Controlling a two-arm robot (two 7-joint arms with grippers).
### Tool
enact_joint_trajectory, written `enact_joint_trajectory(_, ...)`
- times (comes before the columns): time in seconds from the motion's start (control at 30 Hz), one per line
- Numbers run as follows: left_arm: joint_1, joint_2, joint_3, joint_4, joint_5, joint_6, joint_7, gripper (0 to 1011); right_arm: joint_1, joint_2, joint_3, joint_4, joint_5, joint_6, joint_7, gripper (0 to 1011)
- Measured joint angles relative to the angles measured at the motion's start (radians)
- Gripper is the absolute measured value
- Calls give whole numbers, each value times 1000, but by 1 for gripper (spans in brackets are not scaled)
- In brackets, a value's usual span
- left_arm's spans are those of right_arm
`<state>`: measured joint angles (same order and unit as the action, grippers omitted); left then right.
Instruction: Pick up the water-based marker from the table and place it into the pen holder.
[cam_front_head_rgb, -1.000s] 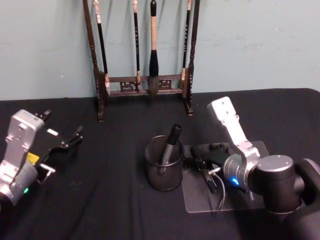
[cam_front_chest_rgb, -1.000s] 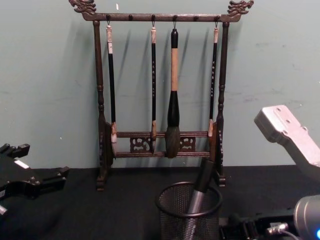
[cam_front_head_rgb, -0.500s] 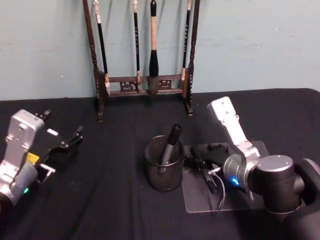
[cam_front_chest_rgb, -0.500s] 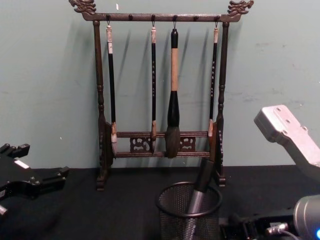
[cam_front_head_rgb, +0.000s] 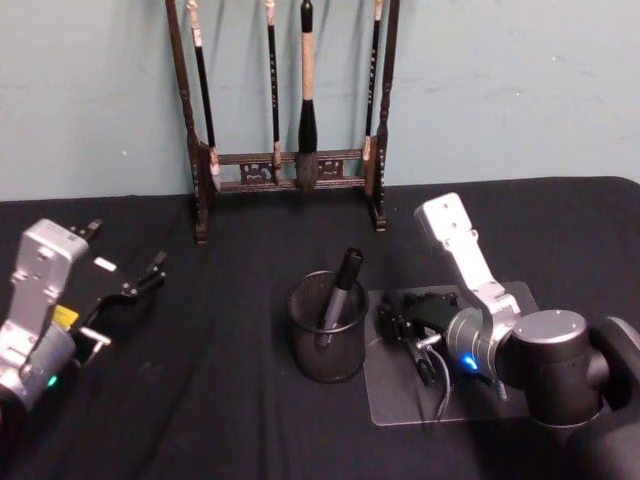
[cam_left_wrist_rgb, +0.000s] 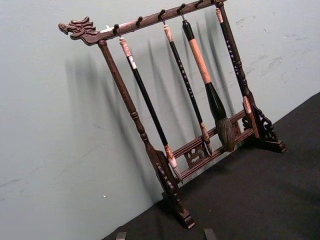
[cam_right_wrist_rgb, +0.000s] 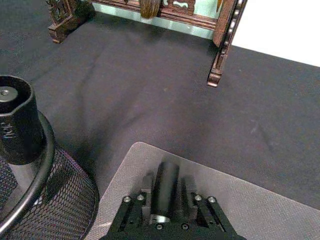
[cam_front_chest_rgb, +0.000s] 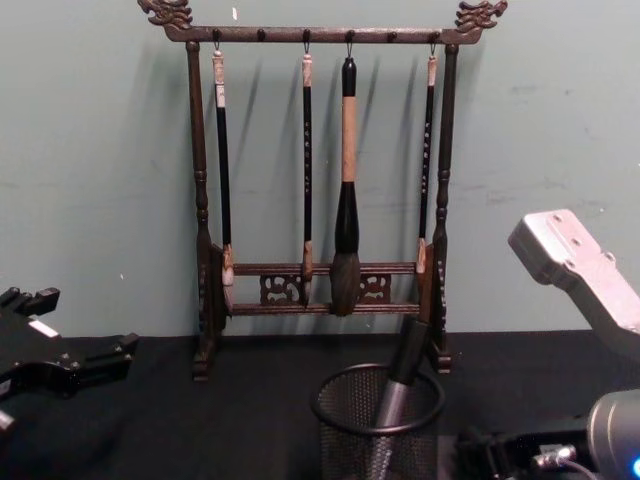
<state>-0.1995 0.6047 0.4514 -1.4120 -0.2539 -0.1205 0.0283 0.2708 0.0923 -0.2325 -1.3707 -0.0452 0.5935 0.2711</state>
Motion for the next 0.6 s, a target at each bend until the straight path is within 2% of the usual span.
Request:
enact_joint_trajectory(0.13, 0, 0, 0, 0, 0, 0, 0, 1001, 0, 0, 0, 0, 0, 0, 0, 333)
enact_joint_trajectory(0.17, 0, 0, 0, 0, 0, 0, 0, 1001, 0, 0, 0, 0, 0, 0, 0, 266)
enact_joint_trajectory(0.6, 0, 0, 0, 0, 0, 0, 0, 1001, 0, 0, 0, 0, 0, 0, 0, 260)
